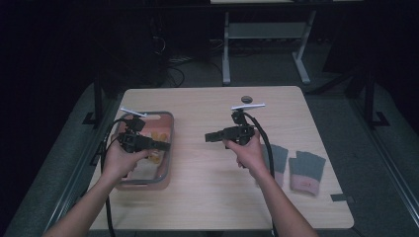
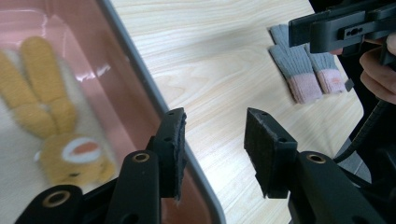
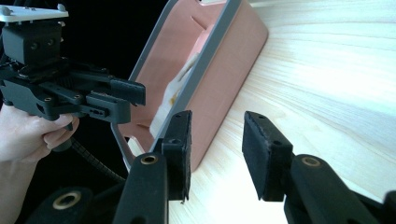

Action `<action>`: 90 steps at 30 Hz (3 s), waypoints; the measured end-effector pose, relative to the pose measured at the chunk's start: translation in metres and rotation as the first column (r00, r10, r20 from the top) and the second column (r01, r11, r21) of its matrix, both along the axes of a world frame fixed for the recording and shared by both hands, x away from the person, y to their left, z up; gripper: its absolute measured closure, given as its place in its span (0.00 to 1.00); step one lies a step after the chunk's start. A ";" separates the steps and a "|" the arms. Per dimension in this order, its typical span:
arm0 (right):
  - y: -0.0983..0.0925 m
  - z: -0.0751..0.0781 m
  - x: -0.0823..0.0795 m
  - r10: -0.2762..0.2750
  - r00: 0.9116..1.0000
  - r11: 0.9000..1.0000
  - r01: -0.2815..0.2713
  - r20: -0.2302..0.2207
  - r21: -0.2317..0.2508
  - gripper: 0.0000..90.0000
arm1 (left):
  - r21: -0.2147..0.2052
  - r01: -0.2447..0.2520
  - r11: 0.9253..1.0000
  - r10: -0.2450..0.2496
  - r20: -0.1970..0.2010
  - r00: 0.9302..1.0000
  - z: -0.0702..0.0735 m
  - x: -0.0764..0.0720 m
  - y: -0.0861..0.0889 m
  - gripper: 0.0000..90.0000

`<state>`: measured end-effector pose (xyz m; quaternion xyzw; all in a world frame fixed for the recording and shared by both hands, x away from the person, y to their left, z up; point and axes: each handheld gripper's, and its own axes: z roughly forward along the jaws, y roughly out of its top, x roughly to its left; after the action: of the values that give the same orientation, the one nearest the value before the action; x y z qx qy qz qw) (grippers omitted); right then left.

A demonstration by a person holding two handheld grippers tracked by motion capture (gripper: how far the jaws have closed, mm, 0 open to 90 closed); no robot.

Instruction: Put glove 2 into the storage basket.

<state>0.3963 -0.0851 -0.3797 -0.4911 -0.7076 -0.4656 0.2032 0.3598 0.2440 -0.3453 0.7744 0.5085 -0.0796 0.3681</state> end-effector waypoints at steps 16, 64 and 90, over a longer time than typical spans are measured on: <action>-0.042 -0.009 -0.012 -0.052 0.999 0.999 0.052 -0.010 -0.008 0.66 | -0.003 0.052 0.999 -0.052 0.022 0.998 0.002 0.000 -0.034 0.57; -0.154 -0.029 -0.053 -0.188 0.982 0.972 0.187 0.008 -0.140 0.57 | -0.027 0.233 0.972 -0.231 0.060 0.971 -0.022 -0.022 -0.136 0.42; -0.214 -0.039 -0.085 -0.285 0.955 0.898 0.295 0.081 -0.327 0.59 | -0.080 0.284 0.956 -0.276 0.098 0.956 -0.031 -0.036 -0.180 0.39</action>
<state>0.3118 -0.2996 -0.4192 -0.6111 -0.6985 -0.3707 0.0339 0.3243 0.0645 -0.3766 0.8233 0.3731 -0.1210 0.4104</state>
